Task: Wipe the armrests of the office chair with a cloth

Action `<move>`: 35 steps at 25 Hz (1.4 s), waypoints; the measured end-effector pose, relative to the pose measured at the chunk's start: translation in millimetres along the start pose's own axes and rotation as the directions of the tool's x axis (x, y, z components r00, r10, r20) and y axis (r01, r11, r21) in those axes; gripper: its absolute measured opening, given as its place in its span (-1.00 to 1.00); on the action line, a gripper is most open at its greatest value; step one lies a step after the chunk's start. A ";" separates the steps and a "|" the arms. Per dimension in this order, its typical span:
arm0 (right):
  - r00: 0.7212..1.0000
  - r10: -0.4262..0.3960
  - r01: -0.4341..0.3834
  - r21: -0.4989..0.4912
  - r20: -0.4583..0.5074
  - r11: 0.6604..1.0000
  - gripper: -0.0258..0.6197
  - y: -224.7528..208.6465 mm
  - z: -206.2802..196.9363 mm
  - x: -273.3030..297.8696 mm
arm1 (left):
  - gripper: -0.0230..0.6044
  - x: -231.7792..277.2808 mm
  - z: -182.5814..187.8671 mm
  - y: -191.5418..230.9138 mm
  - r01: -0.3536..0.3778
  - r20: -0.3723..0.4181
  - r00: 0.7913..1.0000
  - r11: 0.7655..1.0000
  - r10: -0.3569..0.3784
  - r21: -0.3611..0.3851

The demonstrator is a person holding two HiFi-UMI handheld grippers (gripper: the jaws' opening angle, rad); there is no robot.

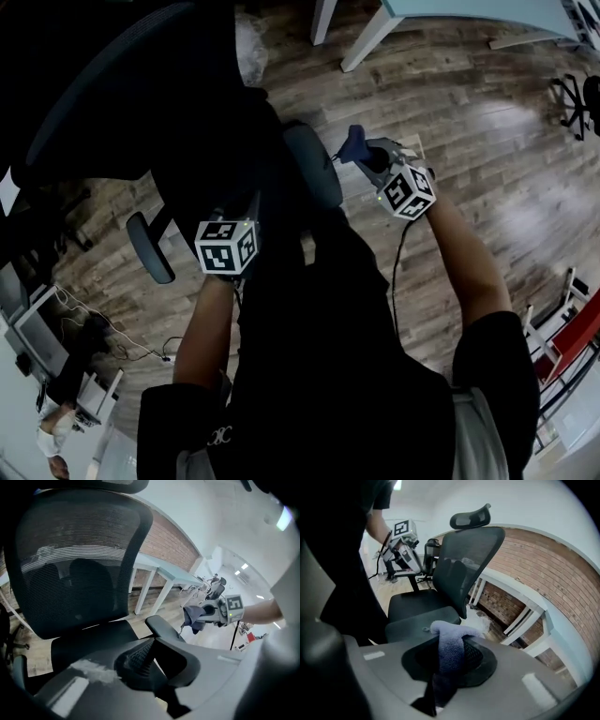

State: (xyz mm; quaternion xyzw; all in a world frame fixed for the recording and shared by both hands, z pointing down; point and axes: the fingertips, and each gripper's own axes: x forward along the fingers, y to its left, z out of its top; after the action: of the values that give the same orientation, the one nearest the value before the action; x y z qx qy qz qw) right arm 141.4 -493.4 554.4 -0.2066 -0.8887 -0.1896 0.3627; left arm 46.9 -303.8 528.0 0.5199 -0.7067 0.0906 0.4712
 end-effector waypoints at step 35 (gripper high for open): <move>0.893 0.451 -0.415 -0.366 0.013 0.833 -0.72 36.6 -31.9 199.1 | -0.91 42.6 -49.1 -14.1 -0.234 -0.169 0.963 0.960 0.208 -0.155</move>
State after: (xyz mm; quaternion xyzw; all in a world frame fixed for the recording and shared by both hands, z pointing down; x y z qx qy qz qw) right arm 48.2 -432.4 726.4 -0.4733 -0.7867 -0.2485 0.3089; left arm 85.9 -307.5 581.8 0.3860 -0.7281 0.1199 0.5537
